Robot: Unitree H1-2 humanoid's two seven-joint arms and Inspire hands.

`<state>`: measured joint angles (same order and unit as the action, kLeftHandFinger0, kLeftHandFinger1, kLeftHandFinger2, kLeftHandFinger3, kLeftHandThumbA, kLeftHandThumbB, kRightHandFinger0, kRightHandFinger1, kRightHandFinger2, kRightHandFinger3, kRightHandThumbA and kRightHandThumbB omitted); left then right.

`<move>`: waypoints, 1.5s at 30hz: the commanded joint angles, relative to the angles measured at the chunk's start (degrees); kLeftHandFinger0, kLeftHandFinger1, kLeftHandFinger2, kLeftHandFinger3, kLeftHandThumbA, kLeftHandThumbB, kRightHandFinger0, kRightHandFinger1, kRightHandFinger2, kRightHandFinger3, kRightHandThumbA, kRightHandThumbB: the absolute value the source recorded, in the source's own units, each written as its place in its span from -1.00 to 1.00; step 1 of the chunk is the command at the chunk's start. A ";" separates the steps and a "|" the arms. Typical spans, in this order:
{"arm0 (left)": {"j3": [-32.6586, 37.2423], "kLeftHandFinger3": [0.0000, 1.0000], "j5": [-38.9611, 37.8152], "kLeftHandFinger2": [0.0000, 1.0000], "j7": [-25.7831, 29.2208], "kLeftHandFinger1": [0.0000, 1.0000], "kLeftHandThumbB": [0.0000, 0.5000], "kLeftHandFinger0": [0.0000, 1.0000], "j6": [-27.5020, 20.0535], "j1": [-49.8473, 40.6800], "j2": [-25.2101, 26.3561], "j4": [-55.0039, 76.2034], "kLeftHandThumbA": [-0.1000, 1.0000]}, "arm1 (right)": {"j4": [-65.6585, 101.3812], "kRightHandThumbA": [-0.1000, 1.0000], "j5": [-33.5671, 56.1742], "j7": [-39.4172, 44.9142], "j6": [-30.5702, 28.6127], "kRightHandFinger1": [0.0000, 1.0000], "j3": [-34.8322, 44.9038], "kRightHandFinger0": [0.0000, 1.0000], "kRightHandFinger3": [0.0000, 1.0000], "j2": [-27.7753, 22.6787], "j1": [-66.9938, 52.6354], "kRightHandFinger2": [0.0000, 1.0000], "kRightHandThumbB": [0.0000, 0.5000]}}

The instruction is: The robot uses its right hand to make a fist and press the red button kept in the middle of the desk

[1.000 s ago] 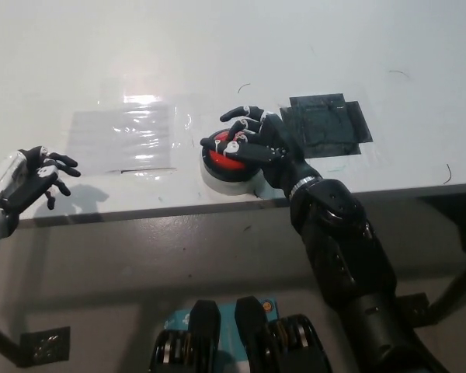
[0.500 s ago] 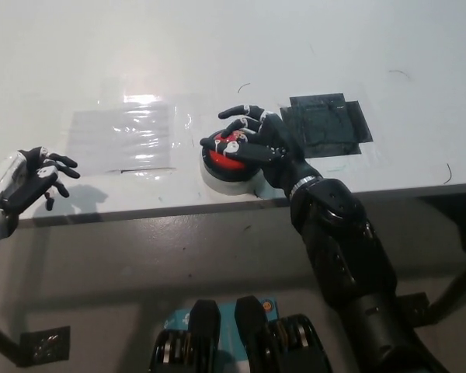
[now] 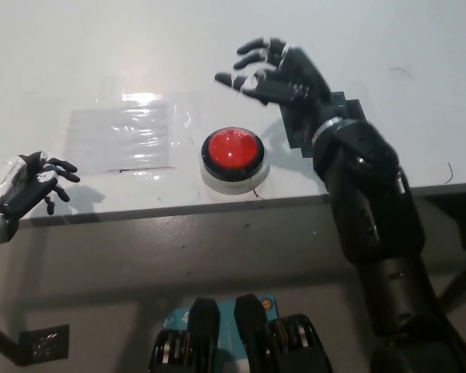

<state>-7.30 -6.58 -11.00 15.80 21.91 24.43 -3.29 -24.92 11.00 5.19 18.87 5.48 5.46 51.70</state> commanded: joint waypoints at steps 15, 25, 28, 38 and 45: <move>-1.28 0.19 -0.40 -0.10 -0.61 -0.33 -1.00 -0.51 -0.17 -1.22 1.98 1.51 0.08 | 13.76 1.00 2.82 0.59 4.48 -0.77 3.65 -1.00 -0.14 -9.49 0.01 -0.20 0.24; -1.76 0.19 -0.48 -0.06 -0.66 -0.35 -1.00 -0.60 -0.79 -2.09 2.30 1.88 0.07 | 24.05 1.00 3.65 -0.11 4.62 -0.40 7.81 -0.96 0.10 -15.59 -8.51 0.14 0.18; -2.01 0.19 -0.73 -0.08 -0.61 -0.37 -1.00 -0.64 -0.56 -2.15 2.14 1.99 0.06 | 27.70 1.00 4.03 -1.03 7.29 -0.52 9.45 -1.00 -0.30 -16.67 -11.86 -0.12 0.22; -2.58 0.21 -0.23 -0.04 -0.60 -0.33 -1.00 -0.56 -0.91 -2.63 2.20 2.29 0.06 | 32.49 1.00 5.04 -1.61 5.54 -0.61 14.13 -1.00 -0.43 -17.86 -23.85 -0.41 0.08; -2.79 0.22 -0.04 -0.03 -0.52 -0.34 -1.00 -0.61 -1.78 -2.48 1.92 1.69 0.07 | 32.58 1.00 5.44 -2.36 5.09 -0.58 15.90 -1.00 -0.44 -17.71 -27.74 -0.37 0.10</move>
<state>-9.58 -6.57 -10.99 15.71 18.54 24.44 -2.89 5.36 14.70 3.98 25.58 20.02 -11.41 23.43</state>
